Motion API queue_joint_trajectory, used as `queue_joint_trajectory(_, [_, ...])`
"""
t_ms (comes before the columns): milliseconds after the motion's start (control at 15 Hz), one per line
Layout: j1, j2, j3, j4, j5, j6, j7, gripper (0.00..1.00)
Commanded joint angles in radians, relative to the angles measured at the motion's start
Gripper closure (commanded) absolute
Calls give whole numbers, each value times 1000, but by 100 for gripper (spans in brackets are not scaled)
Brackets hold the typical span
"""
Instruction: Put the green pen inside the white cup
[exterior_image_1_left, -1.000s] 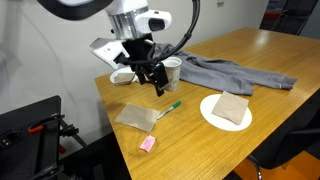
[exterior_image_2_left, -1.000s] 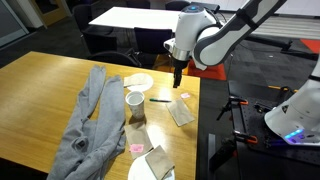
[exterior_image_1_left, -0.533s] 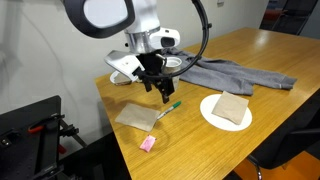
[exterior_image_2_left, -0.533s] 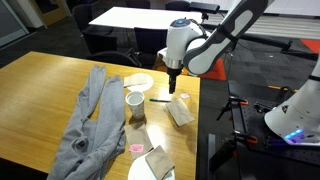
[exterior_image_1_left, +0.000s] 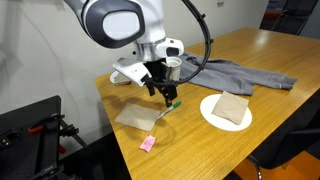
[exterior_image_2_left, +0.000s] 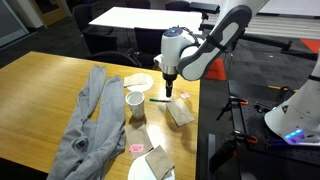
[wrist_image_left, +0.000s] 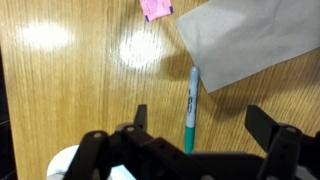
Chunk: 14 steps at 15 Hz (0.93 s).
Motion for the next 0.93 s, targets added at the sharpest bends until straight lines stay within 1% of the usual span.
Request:
queue_joint_trajectory(0, [-8, 0, 7, 3, -7, -3, 5, 0])
queue_joint_trajectory(200, [-8, 0, 7, 3, -7, -3, 5, 0])
queue_joint_trajectory(400, [-20, 23, 19, 11, 7, 23, -4, 0])
queue_joint_trajectory(600, [-24, 42, 20, 6, 4, 67, -5, 0])
queue_joint_trajectory(867, [-53, 70, 41, 0, 14, 151, -33, 0])
